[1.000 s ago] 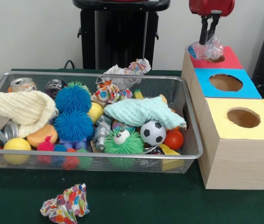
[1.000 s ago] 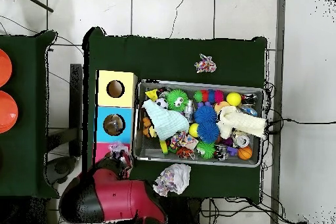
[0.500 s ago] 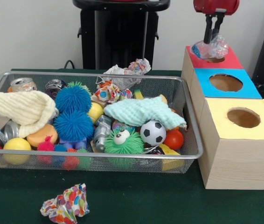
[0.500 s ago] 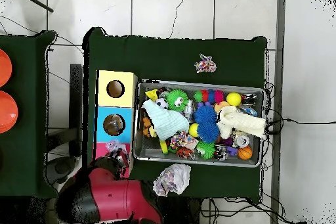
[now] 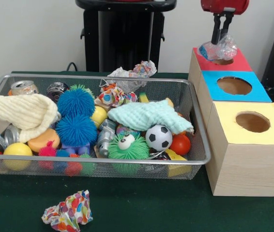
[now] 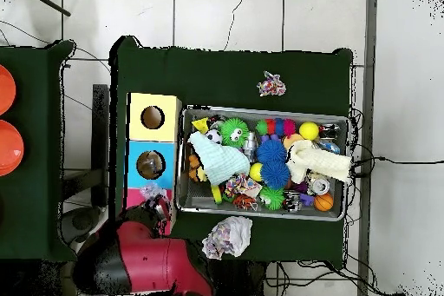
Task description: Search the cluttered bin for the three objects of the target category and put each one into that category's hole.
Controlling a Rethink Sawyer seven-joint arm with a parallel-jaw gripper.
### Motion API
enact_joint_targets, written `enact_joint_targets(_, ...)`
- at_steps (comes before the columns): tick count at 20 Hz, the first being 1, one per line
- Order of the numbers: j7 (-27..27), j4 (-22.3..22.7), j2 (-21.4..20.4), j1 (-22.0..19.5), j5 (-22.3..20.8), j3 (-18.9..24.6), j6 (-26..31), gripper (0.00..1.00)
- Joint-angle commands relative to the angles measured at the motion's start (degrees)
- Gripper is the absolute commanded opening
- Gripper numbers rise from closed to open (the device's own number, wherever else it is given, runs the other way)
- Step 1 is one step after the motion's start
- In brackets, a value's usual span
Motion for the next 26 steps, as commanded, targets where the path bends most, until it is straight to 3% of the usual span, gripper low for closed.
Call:
enact_joint_targets(1, 13.84, -3.12, 2.8, 0.71, 2.8, -0.41, 5.32, 0.0)
enact_joint_targets(12, 14.86, -3.92, 4.15, 4.67, 5.02, -2.43, 5.28, 0.0)
enact_joint_targets(26, 14.89, -4.1, 4.98, 6.34, 6.71, -3.23, 4.88, 0.0)
